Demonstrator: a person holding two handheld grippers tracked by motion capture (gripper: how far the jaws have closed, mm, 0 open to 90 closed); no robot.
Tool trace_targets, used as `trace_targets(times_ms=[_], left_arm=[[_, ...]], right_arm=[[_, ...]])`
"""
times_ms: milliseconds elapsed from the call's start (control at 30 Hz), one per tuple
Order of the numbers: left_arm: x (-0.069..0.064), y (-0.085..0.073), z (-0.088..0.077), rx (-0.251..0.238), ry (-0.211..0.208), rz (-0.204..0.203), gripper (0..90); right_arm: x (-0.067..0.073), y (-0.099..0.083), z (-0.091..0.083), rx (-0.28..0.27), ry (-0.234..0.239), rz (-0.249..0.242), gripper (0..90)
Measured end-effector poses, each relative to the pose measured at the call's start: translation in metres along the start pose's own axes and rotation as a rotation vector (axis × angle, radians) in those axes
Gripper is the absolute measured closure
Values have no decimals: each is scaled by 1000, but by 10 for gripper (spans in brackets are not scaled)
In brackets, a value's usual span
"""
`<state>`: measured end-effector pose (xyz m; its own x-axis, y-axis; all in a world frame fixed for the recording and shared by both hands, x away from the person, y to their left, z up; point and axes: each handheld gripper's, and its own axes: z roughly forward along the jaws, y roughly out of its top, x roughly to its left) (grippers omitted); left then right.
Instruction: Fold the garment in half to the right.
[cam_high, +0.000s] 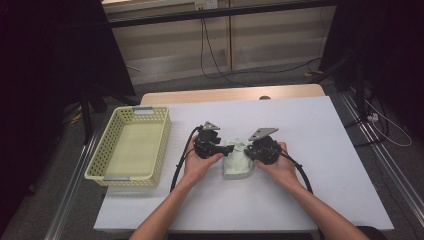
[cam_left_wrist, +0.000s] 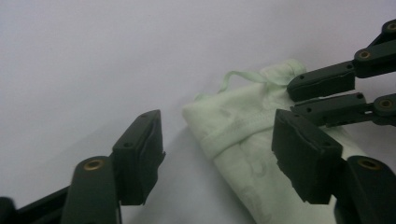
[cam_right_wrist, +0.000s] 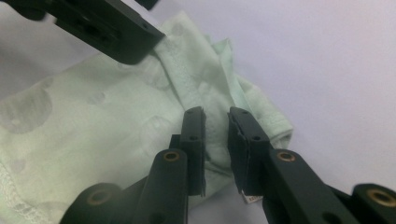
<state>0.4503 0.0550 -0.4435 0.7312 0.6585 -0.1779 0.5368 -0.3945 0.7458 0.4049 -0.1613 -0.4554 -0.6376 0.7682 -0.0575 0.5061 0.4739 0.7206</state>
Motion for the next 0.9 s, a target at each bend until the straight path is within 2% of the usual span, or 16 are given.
trace_targets(times_ms=[33,133,200,333,400,567,667,767,900], left_arm=[[2,-1,-2,-5,-4,-6,314],[5,-4,-6,-22,31,9,251],[8,-5,-8,-30,29,-6,223],[12,-7,-10,-43,40,-10,173],[12,-7,-11,-43,32,-13,159],[10,-11,-16,-27,33,50,124],[12,-10,-18,-40,48,45,101],[12,-9,-21,-54,48,39,92],[12,-10,-24,-59,24,19,63]], right_arm=[[-1,0,0,-1,2,1,765],[-2,0,1,0,9,-7,765],[-2,0,1,-3,13,1,765],[-4,-4,1,-31,28,19,764],[-5,-4,0,-39,37,24,765],[-4,-1,-5,-80,59,33,662],[-3,1,-12,-118,73,38,616],[-3,-2,-16,-122,82,42,584],[-3,-3,-20,-125,90,42,494]])
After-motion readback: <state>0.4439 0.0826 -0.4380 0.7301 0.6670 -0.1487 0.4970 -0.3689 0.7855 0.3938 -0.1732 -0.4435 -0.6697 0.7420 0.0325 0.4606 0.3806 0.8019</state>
